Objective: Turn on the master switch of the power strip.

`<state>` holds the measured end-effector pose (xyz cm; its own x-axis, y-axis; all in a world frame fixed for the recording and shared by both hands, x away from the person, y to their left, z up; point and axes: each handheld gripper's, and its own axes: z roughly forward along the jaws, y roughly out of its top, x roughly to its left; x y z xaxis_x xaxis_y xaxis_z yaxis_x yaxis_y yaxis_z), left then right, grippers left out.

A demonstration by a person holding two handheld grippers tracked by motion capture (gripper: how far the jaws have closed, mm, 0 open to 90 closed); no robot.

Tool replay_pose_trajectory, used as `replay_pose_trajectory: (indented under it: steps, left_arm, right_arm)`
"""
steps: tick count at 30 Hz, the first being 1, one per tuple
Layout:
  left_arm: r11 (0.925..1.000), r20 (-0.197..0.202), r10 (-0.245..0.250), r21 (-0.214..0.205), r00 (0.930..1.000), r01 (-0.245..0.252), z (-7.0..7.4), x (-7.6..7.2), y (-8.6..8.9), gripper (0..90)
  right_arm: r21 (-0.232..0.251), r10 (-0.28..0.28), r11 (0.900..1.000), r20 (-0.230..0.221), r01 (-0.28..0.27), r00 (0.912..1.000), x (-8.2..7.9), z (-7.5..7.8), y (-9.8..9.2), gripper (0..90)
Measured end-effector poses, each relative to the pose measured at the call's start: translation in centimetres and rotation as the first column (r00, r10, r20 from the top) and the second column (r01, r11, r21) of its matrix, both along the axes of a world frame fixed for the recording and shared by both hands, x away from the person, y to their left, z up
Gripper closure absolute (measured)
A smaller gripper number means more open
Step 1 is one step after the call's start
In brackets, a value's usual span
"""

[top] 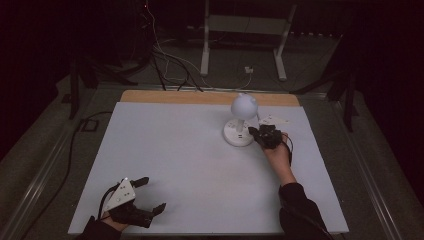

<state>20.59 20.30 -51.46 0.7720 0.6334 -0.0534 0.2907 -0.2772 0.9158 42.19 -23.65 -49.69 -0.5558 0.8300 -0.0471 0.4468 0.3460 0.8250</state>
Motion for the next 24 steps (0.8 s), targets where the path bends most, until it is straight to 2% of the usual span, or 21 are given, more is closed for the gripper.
replay_pose_trajectory:
  steps: [12, 18, 24]
  left_arm:
    - [1.0, -0.001, -0.001, 0.0, 1.0, 0.001, 0.0, 0.0, 0.0, 0.3]
    - [1.0, -0.002, -0.002, 0.0, 1.0, 0.002, 0.0, 0.0, 0.0, 0.3]
    - [1.0, -0.002, -0.001, 0.001, 1.0, 0.001, -0.1, 0.0, 0.0, 0.3]
  right_arm:
    - [-0.05, -0.013, 0.9987, -0.022, 0.012, 0.9997, 0.3, -0.9, 0.5, 90.0]
    - [-0.081, -0.017, 0.9966, -0.007, 0.017, 0.9998, 0.3, -1.2, 0.6, 90.0]
    - [-0.088, -0.014, 0.9961, -0.004, 0.014, 0.9999, 0.4, -1.2, 0.8, 90.0]
